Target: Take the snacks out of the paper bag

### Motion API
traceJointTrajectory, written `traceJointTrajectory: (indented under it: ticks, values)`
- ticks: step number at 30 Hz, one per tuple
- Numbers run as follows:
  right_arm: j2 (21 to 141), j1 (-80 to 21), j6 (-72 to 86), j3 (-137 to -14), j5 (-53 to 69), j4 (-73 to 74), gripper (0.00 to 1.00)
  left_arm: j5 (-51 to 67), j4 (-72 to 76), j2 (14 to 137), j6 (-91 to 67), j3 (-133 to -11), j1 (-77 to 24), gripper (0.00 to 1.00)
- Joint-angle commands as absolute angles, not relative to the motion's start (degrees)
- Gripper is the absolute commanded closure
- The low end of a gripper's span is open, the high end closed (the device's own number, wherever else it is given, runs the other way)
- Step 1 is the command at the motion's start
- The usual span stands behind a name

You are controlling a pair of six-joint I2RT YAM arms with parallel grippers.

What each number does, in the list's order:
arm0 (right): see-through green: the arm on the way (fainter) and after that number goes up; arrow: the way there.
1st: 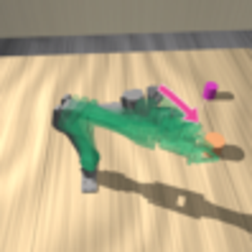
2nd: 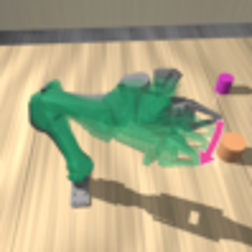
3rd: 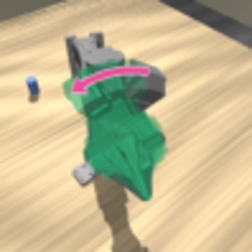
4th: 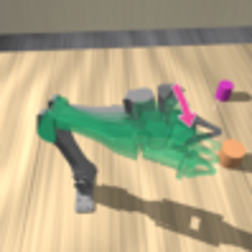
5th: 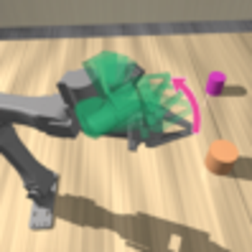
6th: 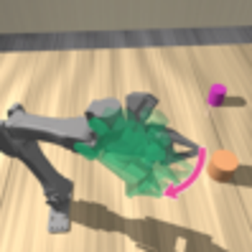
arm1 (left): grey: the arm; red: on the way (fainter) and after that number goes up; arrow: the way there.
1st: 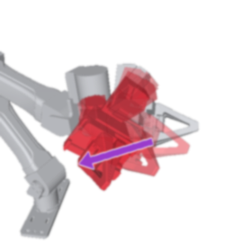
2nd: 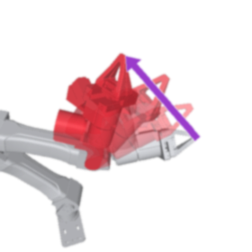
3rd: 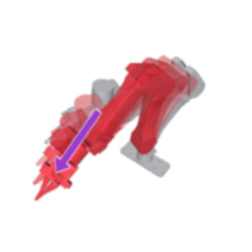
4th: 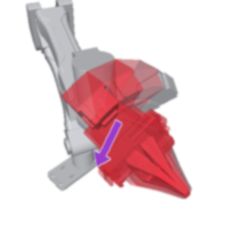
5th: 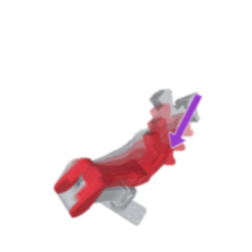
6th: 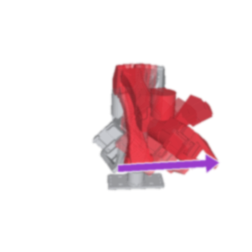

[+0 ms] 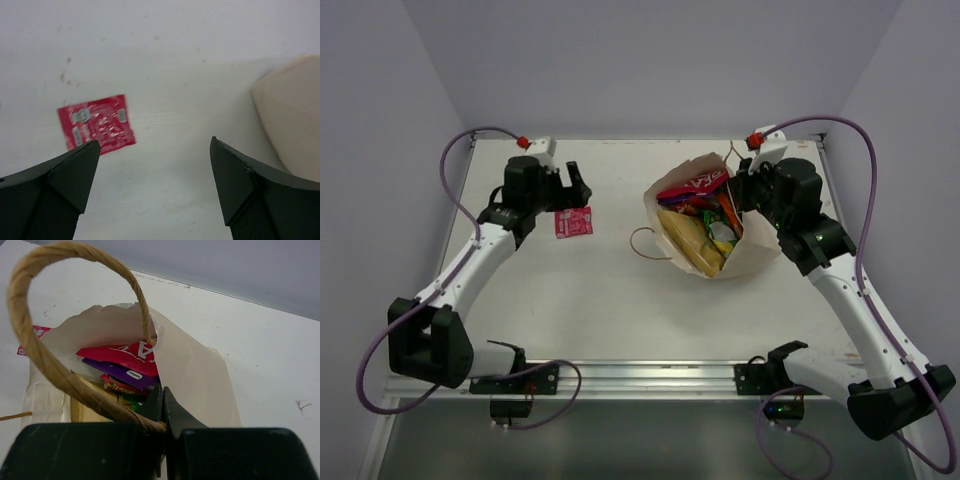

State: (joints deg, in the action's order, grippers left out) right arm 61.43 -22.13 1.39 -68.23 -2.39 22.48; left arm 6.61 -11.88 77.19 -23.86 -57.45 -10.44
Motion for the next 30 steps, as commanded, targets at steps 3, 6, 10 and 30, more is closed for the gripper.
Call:
traceJointTrajectory:
  ticks: [3, 6, 10, 30]
  values:
    - [60.8, -22.5, -1.7, -69.9, -2.5, 23.6, 1.00, 9.8, -11.8, 73.3, -7.7, -68.4, -28.9, 0.03]
    - [61.1, -22.5, -1.9, -70.2, -2.3, 24.3, 1.00, 10.8, -11.5, 75.1, -1.1, -72.4, -36.6, 0.05]
    - [60.9, -22.5, -2.1, -70.3, -0.8, 24.5, 1.00, 10.2, -12.2, 80.9, 6.6, -78.5, -43.8, 0.09]
    - [59.9, -22.9, -1.9, -70.1, 3.3, 25.2, 1.00, 8.2, -14.2, 102.0, 10.5, -93.3, -48.3, 0.36]
